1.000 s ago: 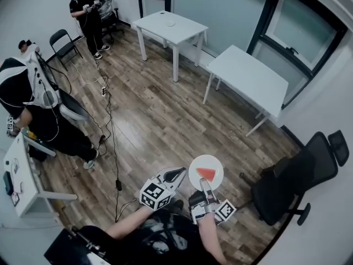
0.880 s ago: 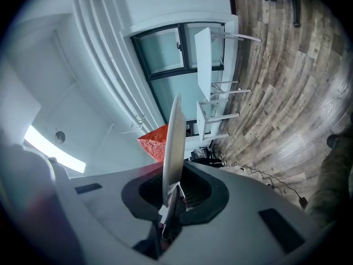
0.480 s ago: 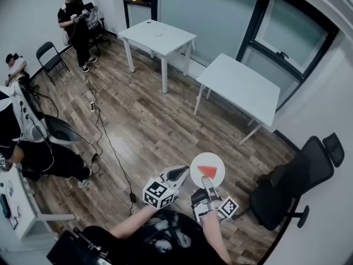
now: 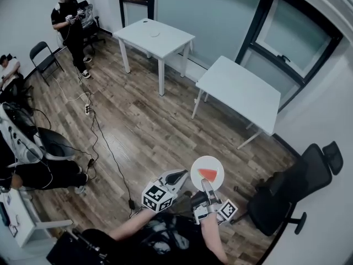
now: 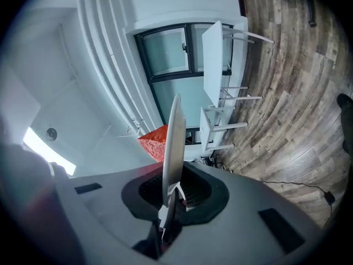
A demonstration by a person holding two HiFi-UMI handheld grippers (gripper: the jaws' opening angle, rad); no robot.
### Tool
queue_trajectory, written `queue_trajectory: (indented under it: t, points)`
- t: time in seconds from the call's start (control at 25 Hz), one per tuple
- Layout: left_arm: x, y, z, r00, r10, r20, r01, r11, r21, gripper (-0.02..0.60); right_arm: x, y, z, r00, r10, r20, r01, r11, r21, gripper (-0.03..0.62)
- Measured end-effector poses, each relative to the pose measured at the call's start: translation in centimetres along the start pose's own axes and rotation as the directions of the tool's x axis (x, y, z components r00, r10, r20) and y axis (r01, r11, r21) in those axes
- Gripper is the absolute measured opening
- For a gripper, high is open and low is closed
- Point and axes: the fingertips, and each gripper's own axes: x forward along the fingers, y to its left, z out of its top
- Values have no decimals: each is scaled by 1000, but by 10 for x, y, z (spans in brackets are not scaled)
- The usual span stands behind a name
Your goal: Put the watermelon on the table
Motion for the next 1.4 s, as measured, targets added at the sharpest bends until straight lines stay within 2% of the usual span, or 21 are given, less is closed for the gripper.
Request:
queue_trajectory:
  t: [0.12,0.28,0.52,0.72,1.0,1.2,1.4]
  points:
    - [18,21,4,1000,18,-14,-19,1000,-23,6,27,-5,13,1000,-8,-24,8,1000,6,37]
    - [47,42,23,999,39,-14,-39,999,-17,6,64,-2,33,997,-3,-71,4,1000,15,37]
    - [104,57,50,997,73,13,-73,997,-10,6,108,16,87,992,44,-118,-43,999,6,37]
    - [140,68,50,994,108,6,-108,994,-11,6,126,14,118,987,48,-152,-50,999,-14,37]
    - [176,81,37,993,102,-55,-105,994,-42,6,137,-4,146,992,16,-129,-12,999,34,37]
    - [207,106,45,994,73,-79,-77,996,-45,6,161,-19,169,995,-18,-96,22,999,43,37]
    - [230,145,70,997,49,-62,-52,998,-44,6,210,-17,183,997,-20,-79,22,999,28,37]
